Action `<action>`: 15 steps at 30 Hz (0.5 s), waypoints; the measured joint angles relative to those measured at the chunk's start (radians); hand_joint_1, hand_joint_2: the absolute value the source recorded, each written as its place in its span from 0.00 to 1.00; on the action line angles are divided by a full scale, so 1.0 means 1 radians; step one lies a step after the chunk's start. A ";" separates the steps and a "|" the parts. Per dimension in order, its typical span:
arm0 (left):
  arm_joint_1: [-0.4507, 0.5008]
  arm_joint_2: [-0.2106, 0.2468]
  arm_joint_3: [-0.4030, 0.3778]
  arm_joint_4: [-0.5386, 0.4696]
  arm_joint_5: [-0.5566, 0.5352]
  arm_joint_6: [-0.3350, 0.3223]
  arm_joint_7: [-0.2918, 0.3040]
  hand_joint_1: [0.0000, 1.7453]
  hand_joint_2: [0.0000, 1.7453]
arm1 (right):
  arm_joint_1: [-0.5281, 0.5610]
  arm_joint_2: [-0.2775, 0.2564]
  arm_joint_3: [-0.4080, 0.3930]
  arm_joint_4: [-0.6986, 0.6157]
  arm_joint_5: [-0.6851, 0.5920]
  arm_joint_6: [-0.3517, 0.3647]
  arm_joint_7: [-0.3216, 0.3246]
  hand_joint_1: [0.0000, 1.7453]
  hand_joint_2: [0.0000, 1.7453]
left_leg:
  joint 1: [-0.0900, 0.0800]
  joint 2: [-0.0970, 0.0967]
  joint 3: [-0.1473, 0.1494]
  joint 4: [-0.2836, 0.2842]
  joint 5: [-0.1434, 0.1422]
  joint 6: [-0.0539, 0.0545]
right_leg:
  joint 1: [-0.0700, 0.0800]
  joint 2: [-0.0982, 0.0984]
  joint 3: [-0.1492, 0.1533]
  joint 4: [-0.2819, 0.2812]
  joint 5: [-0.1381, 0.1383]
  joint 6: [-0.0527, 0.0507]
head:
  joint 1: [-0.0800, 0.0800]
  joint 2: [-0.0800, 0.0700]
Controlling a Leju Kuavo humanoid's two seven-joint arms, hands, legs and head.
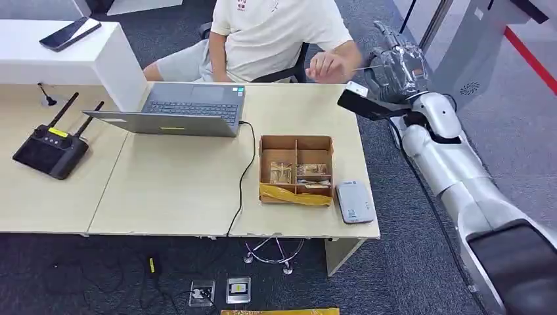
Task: Pass the card to the sensor for recognition and then transmit it.
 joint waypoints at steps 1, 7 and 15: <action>0.000 0.000 0.000 0.000 0.001 0.000 0.000 0.00 1.00 | 0.000 0.000 0.001 0.002 -0.002 0.000 0.000 1.00 1.00 | 0.000 0.000 0.000 0.000 0.000 0.000 | 0.000 0.000 0.000 0.000 0.000 0.000 | 0.000 0.000; 0.001 0.000 0.000 0.000 0.016 -0.001 0.000 0.00 1.00 | 0.017 0.000 0.011 0.006 -0.022 0.015 0.003 1.00 1.00 | 0.000 0.000 0.000 0.000 0.000 0.000 | 0.000 0.001 0.000 0.000 0.000 0.000 | 0.000 0.000; 0.008 -0.006 -0.001 0.000 0.024 0.002 0.001 0.00 1.00 | 0.158 -0.079 0.012 -0.098 -0.082 0.096 0.106 1.00 1.00 | 0.000 0.000 0.000 0.000 0.000 0.000 | 0.000 0.000 0.000 -0.002 0.000 0.000 | 0.000 0.000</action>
